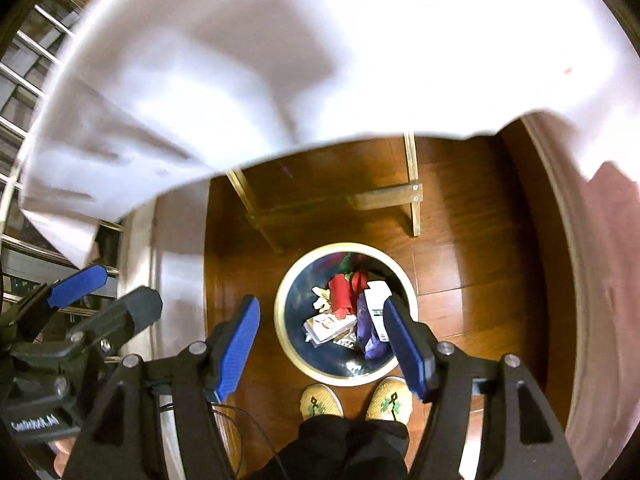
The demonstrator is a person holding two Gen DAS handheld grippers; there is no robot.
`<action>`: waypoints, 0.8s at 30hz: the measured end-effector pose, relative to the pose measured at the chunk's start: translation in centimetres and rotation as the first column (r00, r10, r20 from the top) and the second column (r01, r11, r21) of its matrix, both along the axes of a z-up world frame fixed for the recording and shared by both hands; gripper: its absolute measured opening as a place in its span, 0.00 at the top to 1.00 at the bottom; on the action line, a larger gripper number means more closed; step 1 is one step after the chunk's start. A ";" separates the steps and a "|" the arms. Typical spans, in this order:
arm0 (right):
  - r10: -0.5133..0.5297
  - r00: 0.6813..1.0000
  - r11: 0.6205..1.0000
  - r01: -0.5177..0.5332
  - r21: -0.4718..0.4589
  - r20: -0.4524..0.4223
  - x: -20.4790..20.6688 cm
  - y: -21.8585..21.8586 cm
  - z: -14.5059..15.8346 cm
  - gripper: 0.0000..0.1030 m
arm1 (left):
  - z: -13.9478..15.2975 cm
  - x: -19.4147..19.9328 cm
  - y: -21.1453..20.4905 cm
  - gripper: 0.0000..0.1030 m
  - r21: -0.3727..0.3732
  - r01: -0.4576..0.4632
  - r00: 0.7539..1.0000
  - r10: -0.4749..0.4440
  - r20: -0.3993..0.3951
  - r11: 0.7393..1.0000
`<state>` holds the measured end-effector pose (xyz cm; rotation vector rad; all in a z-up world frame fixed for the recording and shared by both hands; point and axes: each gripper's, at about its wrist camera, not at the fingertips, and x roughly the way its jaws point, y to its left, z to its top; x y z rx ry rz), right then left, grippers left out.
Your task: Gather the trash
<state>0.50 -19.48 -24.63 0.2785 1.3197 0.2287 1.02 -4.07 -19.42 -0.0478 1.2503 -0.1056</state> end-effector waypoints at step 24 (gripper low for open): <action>0.031 0.960 1.000 -0.031 -0.005 0.279 0.9 -1.3 25.9 0.37 | 24.6 -0.6 2.3 0.08 0.003 -0.115 0.969 0.112 0.222 0.993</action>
